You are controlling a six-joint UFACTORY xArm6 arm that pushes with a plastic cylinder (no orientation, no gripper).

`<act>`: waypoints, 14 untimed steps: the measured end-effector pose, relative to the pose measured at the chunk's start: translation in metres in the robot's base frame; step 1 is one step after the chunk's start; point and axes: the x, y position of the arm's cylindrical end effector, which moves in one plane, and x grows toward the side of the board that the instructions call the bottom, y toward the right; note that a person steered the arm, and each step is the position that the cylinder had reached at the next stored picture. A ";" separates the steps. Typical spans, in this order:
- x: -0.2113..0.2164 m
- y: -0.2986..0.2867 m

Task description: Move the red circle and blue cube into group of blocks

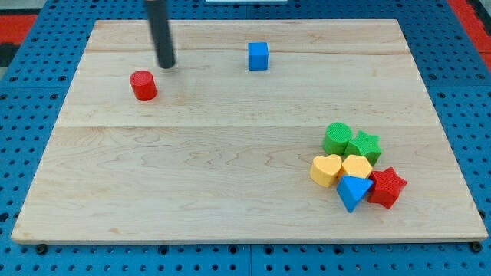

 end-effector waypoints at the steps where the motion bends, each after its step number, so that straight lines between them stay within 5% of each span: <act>1: 0.030 -0.001; 3: 0.046 -0.041; 5: 0.111 -0.011; 6: 0.124 0.037; 8: 0.085 0.074; 10: 0.107 0.164; 11: 0.119 0.117; 14: 0.176 0.196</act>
